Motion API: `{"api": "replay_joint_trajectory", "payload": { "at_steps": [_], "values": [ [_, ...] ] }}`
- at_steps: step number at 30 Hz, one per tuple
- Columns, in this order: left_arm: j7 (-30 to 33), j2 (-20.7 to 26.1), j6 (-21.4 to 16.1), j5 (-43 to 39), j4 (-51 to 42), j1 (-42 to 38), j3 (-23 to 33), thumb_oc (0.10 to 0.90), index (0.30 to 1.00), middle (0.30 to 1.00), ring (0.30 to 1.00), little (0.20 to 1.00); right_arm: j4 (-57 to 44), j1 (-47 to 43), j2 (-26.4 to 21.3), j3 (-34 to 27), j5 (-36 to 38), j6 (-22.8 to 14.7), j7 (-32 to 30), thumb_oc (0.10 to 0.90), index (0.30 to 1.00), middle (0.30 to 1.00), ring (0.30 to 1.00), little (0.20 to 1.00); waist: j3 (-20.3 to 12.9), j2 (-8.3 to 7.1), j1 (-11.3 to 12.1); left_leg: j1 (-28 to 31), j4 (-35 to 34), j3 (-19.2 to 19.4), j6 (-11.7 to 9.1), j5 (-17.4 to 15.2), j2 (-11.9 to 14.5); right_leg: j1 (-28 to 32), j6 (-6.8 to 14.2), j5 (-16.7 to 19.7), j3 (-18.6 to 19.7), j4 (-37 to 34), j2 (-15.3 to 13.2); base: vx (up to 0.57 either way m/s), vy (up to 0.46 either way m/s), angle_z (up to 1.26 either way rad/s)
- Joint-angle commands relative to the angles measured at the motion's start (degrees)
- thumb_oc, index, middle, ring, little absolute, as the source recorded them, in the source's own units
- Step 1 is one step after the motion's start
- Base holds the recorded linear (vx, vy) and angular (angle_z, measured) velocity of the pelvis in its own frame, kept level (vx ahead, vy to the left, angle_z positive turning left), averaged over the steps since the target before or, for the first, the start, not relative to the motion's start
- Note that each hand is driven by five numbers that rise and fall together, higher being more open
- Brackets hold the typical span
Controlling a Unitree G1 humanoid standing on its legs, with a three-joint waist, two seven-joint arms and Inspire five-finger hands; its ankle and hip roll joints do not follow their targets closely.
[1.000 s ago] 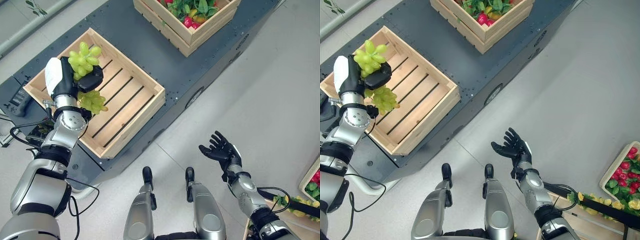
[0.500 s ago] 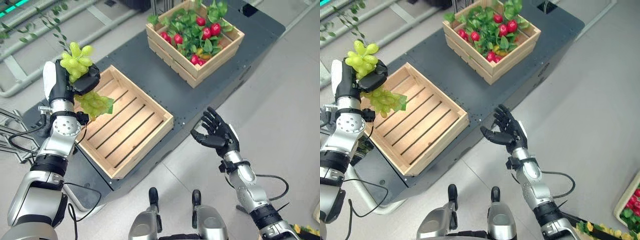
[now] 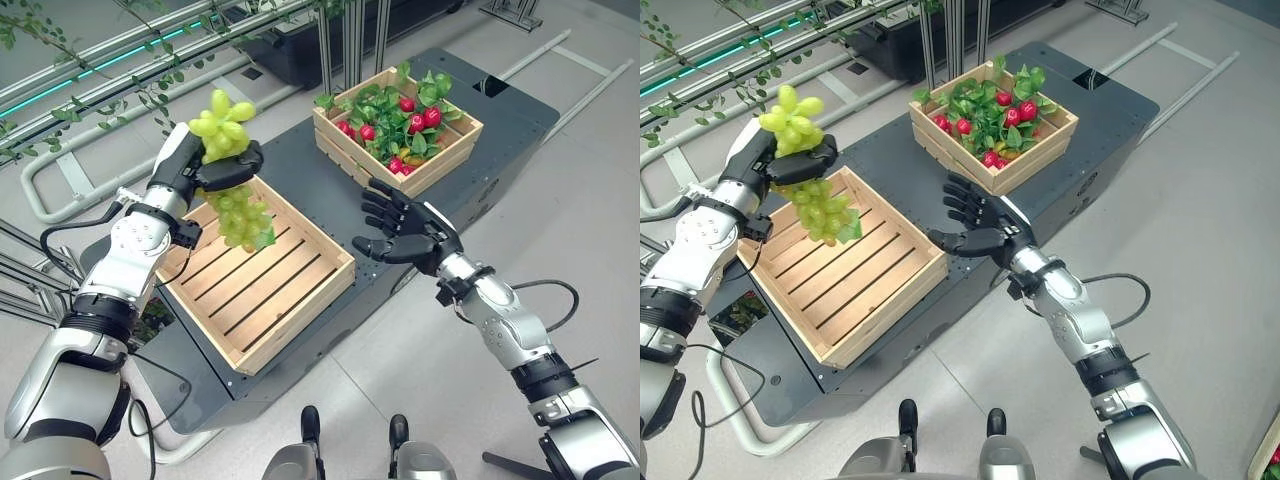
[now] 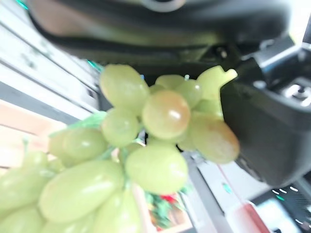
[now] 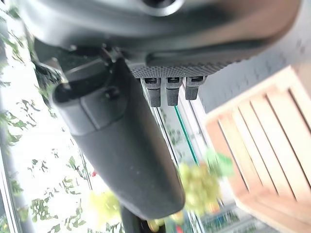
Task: Pick up the fruits from the basket on one side to the basket on the other side
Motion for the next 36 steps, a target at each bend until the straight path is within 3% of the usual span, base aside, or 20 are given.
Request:
{"api": "replay_joint_trajectory", "payload": {
  "at_steps": [1, 9, 16, 24, 31, 36],
  "values": [
    [-0.87, 0.87, -8.38, -6.74, 0.02, -10.93, -1.26, 0.4, 0.3, 0.3, 0.3, 0.3, -1.39, -3.56, 1.7, 3.87, 8.4, -0.45, 3.61, 0.8, 0.9, 0.9, 0.9, 0.9, -14.92, 0.9, 1.88, 2.72, 0.38, 0.13, -1.5, -6.26, -1.76, -0.44, -0.95, 1.16, -1.1, 1.06, -1.99, 0.02, -0.069, 0.07],
    [-5.9, -2.2, -8.1, -12.5, -3.59, -16.03, -5.71, 0.4, 0.3, 0.3, 0.3, 0.3, 0.79, -9.66, 5.01, 6.8, 20.31, 5.4, 2.2, 0.8, 0.9, 0.9, 0.9, 0.9, -16.11, 0.21, 2.96, 2.87, 0.32, -0.6, -1.52, -6.34, -1.59, 0.13, -1.18, 0.95, -1.42, 0.61, -1.81, 0.01, -0.035, 0.03],
    [-10.36, -4.71, -8.28, -16.59, -5.59, -17.92, -7.48, 0.4, 0.3, 0.3, 0.3, 0.3, 1.66, -12.38, 7.12, 8.41, 25.28, 5.63, 1.55, 0.8, 0.9, 0.9, 0.9, 0.9, -16.81, 0.01, 3.35, 2.89, 0.16, -0.81, -1.53, -6.35, -1.44, 0.26, -1.28, 0.84, -1.38, 0.28, -1.65, 0.0, 0.0, 0.0],
    [-15.89, -6.0, -7.39, -17.06, -4.95, -18.77, -10.24, 0.4, 0.3, 0.3, 0.3, 0.3, 1.75, -16.95, 8.13, 10.62, 24.28, 2.5, -0.6, 0.8, 0.9, 0.9, 0.9, 0.9, -17.36, 0.12, 3.5, 3.23, 0.06, -0.69, -1.47, -6.38, -1.3, 0.44, -1.38, 0.93, -1.03, 0.04, -1.48, 0.0, 0.0, 0.0],
    [-16.36, -5.7, -6.72, -16.99, -2.81, -19.28, -11.08, 0.4, 0.3, 0.3, 0.3, 0.3, 2.02, -18.56, 6.83, 10.93, 22.73, -0.05, -4.38, 0.8, 0.9, 0.9, 0.9, 0.9, -17.61, 0.28, 3.29, 3.28, 0.06, -0.25, -1.51, -6.38, -1.09, 0.29, -1.27, 0.99, -0.8, 0.04, -1.6, 0.0, 0.0, 0.0],
    [-18.07, -6.26, -5.72, -16.66, -2.34, -18.35, -10.95, 0.4, 0.3, 0.3, 0.3, 0.3, 2.12, -18.73, 7.52, 10.18, 23.31, -2.59, -2.73, 0.8, 0.9, 0.9, 0.9, 0.9, -17.26, 0.55, 3.26, 3.34, 0.06, -0.35, -1.49, -6.5, -1.0, 0.28, -1.38, 0.87, -0.69, 0.04, -1.59, 0.0, 0.0, 0.0]
  ]
}}
